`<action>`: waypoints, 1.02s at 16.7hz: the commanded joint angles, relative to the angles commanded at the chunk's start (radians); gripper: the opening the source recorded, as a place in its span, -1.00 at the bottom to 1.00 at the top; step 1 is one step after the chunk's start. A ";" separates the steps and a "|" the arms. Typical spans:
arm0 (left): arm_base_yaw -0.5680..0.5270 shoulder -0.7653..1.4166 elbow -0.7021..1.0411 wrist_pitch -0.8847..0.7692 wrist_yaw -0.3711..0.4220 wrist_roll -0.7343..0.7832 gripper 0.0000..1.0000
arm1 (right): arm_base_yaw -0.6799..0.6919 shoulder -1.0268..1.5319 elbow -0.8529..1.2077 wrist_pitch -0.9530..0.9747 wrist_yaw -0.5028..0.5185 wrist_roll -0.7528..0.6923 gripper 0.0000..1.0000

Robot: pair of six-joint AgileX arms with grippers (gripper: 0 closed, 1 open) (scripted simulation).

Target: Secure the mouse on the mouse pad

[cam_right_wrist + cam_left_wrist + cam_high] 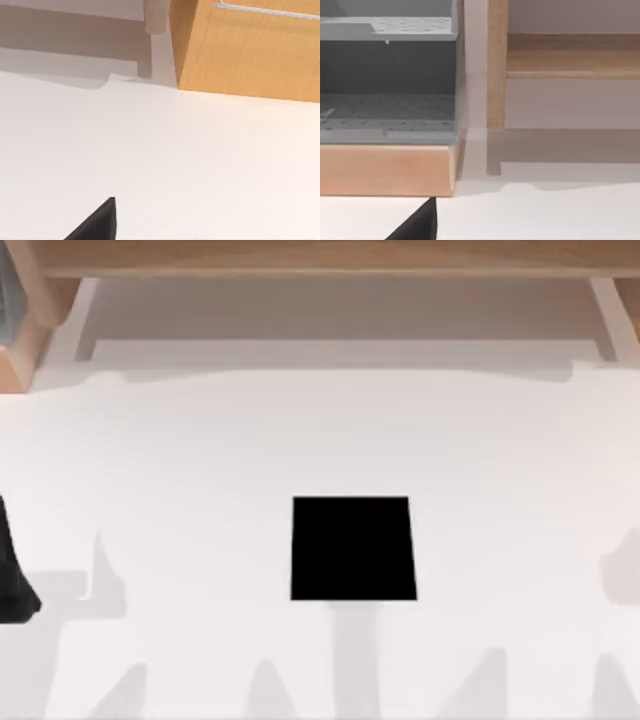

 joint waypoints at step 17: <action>0.000 0.000 0.000 0.000 0.000 0.000 1.00 | -0.310 1.305 0.893 -0.808 0.003 -0.453 1.00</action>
